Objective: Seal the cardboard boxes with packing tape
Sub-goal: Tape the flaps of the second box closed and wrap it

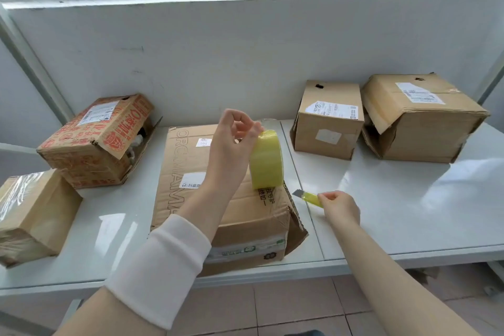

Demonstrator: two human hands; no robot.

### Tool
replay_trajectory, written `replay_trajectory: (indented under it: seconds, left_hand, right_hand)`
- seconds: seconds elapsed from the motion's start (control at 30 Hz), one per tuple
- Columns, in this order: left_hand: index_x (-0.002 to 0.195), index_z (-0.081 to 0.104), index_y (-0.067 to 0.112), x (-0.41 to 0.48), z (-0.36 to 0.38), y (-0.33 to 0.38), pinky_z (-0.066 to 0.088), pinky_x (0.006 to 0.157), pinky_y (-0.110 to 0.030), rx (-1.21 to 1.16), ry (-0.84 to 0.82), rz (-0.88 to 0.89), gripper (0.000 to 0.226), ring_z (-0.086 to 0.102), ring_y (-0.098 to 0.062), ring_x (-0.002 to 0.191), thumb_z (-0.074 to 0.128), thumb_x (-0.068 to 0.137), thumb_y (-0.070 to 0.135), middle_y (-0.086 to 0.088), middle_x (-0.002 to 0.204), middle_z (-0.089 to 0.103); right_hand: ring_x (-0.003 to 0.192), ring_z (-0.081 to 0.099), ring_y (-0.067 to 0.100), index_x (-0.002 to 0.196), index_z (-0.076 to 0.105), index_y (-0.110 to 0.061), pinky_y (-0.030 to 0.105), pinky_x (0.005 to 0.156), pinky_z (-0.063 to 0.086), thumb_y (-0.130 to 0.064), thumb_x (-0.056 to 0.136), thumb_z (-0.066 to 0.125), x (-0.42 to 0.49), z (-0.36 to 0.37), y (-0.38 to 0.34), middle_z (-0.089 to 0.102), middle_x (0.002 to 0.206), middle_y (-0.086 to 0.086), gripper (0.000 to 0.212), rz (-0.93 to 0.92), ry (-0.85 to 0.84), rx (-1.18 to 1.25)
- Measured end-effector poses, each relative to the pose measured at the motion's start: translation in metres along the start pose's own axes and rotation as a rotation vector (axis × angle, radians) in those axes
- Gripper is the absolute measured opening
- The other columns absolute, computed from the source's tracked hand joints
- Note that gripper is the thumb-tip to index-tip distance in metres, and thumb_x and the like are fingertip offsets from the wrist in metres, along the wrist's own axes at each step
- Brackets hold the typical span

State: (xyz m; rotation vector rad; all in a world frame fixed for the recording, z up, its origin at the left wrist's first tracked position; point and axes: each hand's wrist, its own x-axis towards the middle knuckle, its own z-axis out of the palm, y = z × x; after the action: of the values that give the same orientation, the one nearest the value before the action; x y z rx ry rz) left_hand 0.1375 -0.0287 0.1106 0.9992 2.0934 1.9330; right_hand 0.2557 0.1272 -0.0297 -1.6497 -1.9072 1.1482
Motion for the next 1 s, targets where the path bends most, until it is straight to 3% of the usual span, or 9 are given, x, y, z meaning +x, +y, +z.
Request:
replay_trajectory:
  seconds: [0.1, 0.23, 0.37, 0.47, 0.6, 0.7, 0.83, 0.93, 1.0]
  left_hand:
    - [0.08, 0.05, 0.023, 0.0, 0.002, 0.002, 0.044, 0.071, -0.011, 0.008, 0.032, 0.033, 0.017, 0.058, -0.008, 0.08, 0.063, 0.09, 0.02, 0.001, 0.085, 0.065]
    - [0.085, 0.05, 0.023, 0.0, 0.002, 0.002, 0.043, 0.068, -0.008, -0.008, 0.039, 0.022, 0.016, 0.057, -0.004, 0.077, 0.066, 0.088, 0.019, 0.002, 0.084, 0.063]
    - [0.101, 0.055, 0.024, 0.0, -0.001, 0.002, 0.046, 0.073, -0.011, -0.061, -0.005, -0.014, 0.022, 0.059, 0.004, 0.073, 0.068, 0.085, 0.019, 0.009, 0.081, 0.063]
    - [0.098, 0.064, 0.026, 0.002, -0.003, 0.003, 0.047, 0.074, -0.011, -0.052, -0.015, -0.021, 0.016, 0.061, 0.001, 0.077, 0.069, 0.085, 0.019, 0.009, 0.084, 0.066]
    - [0.079, 0.067, 0.027, 0.001, -0.001, 0.007, 0.044, 0.067, -0.009, -0.027, 0.004, -0.011, 0.01, 0.058, 0.006, 0.069, 0.07, 0.084, 0.019, 0.013, 0.076, 0.066]
    - [0.07, 0.066, 0.026, 0.007, -0.006, 0.014, 0.042, 0.064, -0.01, 0.004, 0.016, -0.003, 0.016, 0.053, 0.006, 0.061, 0.071, 0.083, 0.017, 0.015, 0.066, 0.062]
    - [0.072, 0.067, 0.024, 0.022, -0.019, 0.028, 0.048, 0.071, -0.015, 0.107, -0.023, 0.045, 0.013, 0.057, -0.004, 0.067, 0.073, 0.082, 0.019, 0.01, 0.069, 0.064]
    - [0.073, 0.068, 0.021, 0.034, -0.025, 0.039, 0.05, 0.074, -0.019, 0.142, -0.021, 0.074, 0.01, 0.06, -0.008, 0.07, 0.074, 0.081, 0.019, 0.005, 0.071, 0.066]
    - [0.071, 0.068, 0.024, 0.042, -0.03, 0.041, 0.053, 0.081, -0.03, 0.129, 0.013, 0.054, 0.013, 0.062, -0.011, 0.072, 0.075, 0.08, 0.019, 0.004, 0.071, 0.067]
  right_hand:
    - [0.107, 0.042, 0.026, 0.103, 0.068, -0.021, 0.028, 0.073, 0.035, -0.038, 0.094, 0.049, 0.001, 0.005, 0.01, 0.066, 0.104, 0.004, 0.027, -0.06, 0.06, -0.234]
    - [0.102, 0.042, 0.025, 0.106, 0.069, -0.023, 0.032, 0.078, 0.042, -0.044, 0.091, 0.051, 0.006, 0.009, 0.022, 0.064, 0.106, 0.004, 0.032, -0.115, 0.12, -0.455]
    - [0.111, 0.041, 0.025, 0.1, 0.066, -0.017, 0.031, 0.084, 0.037, -0.044, 0.091, 0.05, -0.014, -0.002, -0.001, 0.062, 0.112, 0.007, 0.032, -0.319, 0.182, -0.047]
    - [0.106, 0.046, 0.008, 0.09, 0.063, -0.031, 0.008, 0.08, 0.035, -0.059, 0.087, 0.043, -0.068, -0.023, -0.041, 0.061, 0.098, -0.013, 0.035, -0.586, -0.061, 0.448]
    - [0.112, 0.037, -0.004, 0.099, 0.064, -0.032, 0.002, 0.089, 0.028, -0.05, 0.08, 0.06, -0.103, -0.028, -0.072, 0.052, 0.102, -0.028, 0.026, -0.846, -0.362, 0.247]
    - [0.094, 0.057, 0.012, 0.093, 0.069, -0.019, 0.017, 0.078, 0.043, -0.031, 0.087, 0.061, -0.107, -0.028, -0.083, 0.064, 0.09, -0.012, 0.016, -0.775, -0.393, 0.259]
    - [0.073, 0.064, 0.024, 0.081, 0.066, -0.006, 0.037, 0.067, 0.05, -0.04, 0.084, 0.057, -0.112, -0.03, -0.091, 0.069, 0.077, 0.01, 0.035, -0.745, -0.347, 0.353]
    - [0.048, 0.057, -0.002, 0.071, 0.062, -0.01, 0.01, 0.048, 0.039, -0.031, 0.089, 0.055, -0.11, -0.034, -0.106, 0.063, 0.052, -0.011, 0.028, -0.687, -0.351, 0.451]
    - [0.045, 0.053, -0.007, 0.071, 0.061, -0.013, 0.006, 0.047, 0.035, -0.032, 0.091, 0.053, -0.108, -0.034, -0.115, 0.06, 0.048, -0.016, 0.029, -0.694, -0.357, 0.439]
